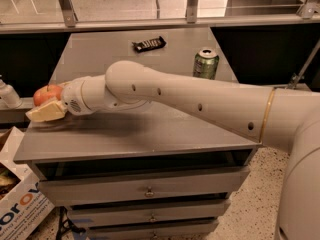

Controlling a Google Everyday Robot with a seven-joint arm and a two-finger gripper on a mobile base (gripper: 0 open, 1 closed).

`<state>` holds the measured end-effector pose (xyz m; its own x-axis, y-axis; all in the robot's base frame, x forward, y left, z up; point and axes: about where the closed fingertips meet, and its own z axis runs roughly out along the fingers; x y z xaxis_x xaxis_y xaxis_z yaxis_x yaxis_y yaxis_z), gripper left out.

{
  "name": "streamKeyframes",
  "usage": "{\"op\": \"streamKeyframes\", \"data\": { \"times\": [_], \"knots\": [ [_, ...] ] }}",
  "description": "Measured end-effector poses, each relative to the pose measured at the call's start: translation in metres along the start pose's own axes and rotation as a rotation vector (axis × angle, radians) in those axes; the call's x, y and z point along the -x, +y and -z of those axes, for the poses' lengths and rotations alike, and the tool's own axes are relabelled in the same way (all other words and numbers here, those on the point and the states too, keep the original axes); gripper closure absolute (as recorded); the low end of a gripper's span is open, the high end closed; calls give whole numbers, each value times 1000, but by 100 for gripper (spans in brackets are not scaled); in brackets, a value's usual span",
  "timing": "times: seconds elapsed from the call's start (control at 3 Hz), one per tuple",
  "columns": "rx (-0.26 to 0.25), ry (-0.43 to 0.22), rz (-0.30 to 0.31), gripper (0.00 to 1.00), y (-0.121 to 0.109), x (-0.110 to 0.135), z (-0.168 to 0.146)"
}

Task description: Move apple near rxbar chocolate

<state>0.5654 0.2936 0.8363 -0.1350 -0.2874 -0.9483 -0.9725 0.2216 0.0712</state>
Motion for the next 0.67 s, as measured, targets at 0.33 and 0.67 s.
{"op": "streamKeyframes", "data": {
  "times": [0.33,0.67],
  "knots": [
    [-61,-42,-14,88,-17,16,18],
    [-200,-73,11,100,-52,33,64]
  ]
}}
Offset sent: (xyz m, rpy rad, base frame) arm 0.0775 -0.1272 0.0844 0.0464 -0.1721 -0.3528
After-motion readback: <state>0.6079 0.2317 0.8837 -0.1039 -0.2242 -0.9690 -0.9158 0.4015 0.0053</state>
